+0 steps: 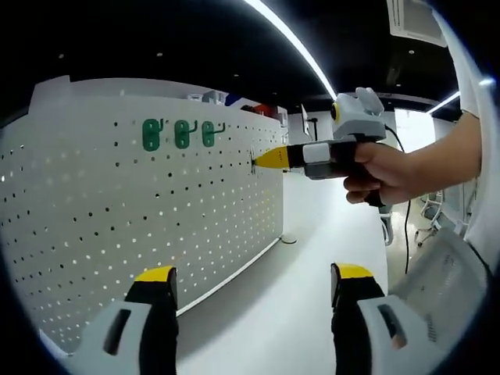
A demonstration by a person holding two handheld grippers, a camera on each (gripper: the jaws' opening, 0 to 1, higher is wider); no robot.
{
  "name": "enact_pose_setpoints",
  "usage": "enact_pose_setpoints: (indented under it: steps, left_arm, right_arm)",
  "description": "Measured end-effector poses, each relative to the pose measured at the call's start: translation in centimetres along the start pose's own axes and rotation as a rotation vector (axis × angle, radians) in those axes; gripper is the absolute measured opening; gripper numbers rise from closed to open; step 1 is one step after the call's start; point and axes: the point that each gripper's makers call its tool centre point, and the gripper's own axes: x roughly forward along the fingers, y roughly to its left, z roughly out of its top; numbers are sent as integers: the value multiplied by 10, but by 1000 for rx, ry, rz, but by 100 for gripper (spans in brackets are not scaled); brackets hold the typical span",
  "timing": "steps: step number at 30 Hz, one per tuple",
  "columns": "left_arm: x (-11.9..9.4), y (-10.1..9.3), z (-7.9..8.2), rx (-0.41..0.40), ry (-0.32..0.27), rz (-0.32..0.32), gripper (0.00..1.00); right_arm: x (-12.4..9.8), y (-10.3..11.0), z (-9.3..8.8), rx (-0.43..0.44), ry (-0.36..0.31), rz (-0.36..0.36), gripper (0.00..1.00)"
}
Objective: Insert the hook assembly into the mounting plate slot until the hook locks in place.
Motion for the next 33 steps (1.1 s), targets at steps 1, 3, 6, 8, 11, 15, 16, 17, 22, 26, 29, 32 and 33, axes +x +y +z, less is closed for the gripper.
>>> enact_pose_setpoints:
  steps: [1, 3, 6, 8, 11, 15, 16, 17, 22, 26, 29, 32, 33]
  left_arm:
    - [0, 1, 0, -1, 0, 3, 82]
    - [-2, 2, -1, -4, 1, 6, 82]
    - [-3, 3, -2, -4, 3, 11, 82]
    - [-5, 4, -3, -6, 3, 15, 82]
    - [-7, 4, -4, -10, 4, 19, 82]
    - [-8, 3, -6, -13, 8, 23, 82]
    - [-8, 4, -6, -15, 7, 24, 82]
    - [-9, 3, -6, -17, 7, 24, 82]
    - [-10, 3, -7, -16, 9, 26, 82]
    - [-11, 5, -7, -17, 9, 30, 82]
    - [-12, 5, -8, -20, 10, 30, 81]
    - [-12, 4, -9, -22, 14, 29, 81]
    - [-13, 4, -10, -21, 16, 29, 81]
  right_arm:
    - [1, -2, 1, 1, -1, -2, 1]
    - [4, -8, 6, -8, -8, -21, 1]
    - [8, -17, 12, -21, -18, -45, 1]
    - [11, -24, 16, -16, -26, -60, 1]
    - [14, -31, 23, -29, -35, -75, 1]
    - [18, -41, 32, -41, -54, -100, 1]
    - [20, -43, 35, -50, -59, -106, 1]
    - [21, -45, 36, -53, -63, -110, 1]
    - [25, -51, 43, -71, -78, -128, 1]
    - [29, -55, 51, -86, -92, -136, 1]
    - [32, -58, 57, -94, -102, -143, 1]
    - [34, -60, 60, -95, -107, -147, 1]
    - [34, -61, 61, -96, -109, -151, 1]
